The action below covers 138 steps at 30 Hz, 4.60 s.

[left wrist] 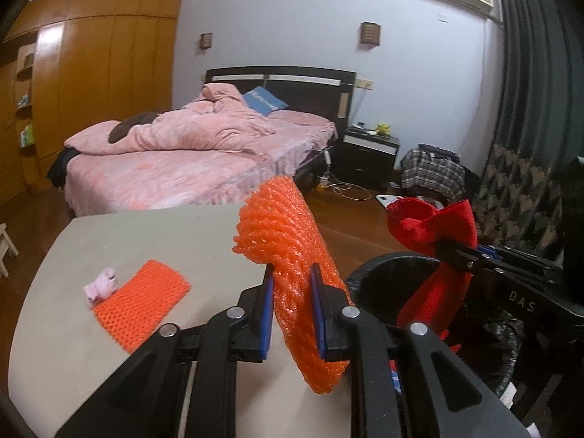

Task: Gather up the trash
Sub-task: 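Carry the orange mesh pad and red glove over the bin, then open both tools to drop the orange mesh pad and red glove, then move both tools back to the orange pad and pink sock, then grasp the orange mesh pad with the right tool while the left grasps the pink sock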

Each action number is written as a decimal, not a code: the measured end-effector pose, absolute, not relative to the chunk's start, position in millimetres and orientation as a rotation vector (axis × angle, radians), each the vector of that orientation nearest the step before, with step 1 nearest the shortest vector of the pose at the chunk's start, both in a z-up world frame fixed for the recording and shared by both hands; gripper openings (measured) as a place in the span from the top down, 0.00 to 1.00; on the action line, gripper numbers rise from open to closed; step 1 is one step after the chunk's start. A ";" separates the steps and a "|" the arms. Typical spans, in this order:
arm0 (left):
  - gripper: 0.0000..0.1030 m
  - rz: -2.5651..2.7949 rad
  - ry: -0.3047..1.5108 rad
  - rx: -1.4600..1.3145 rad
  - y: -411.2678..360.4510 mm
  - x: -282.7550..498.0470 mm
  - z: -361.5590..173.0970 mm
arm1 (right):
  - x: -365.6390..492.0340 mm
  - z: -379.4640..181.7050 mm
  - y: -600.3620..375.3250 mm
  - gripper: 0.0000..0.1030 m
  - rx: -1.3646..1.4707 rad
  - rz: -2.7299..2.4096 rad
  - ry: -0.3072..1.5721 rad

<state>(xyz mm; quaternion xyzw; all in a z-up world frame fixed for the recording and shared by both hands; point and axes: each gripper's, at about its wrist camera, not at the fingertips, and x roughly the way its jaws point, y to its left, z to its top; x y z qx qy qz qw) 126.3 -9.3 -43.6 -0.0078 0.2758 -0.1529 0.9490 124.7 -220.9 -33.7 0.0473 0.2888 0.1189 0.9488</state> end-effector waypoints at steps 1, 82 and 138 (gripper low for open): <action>0.82 -0.328 0.559 -0.011 -16.2 125.7 -42.1 | 122.1 -33.8 -227.5 0.86 0.097 0.228 0.587; 0.06 -0.097 0.581 -0.032 81.3 147.6 -81.5 | 168.2 -64.6 -166.4 0.05 0.082 0.210 0.602; 0.06 0.150 0.661 -0.067 237.1 190.2 -149.7 | 286.0 -158.9 56.6 0.77 -0.035 0.624 0.904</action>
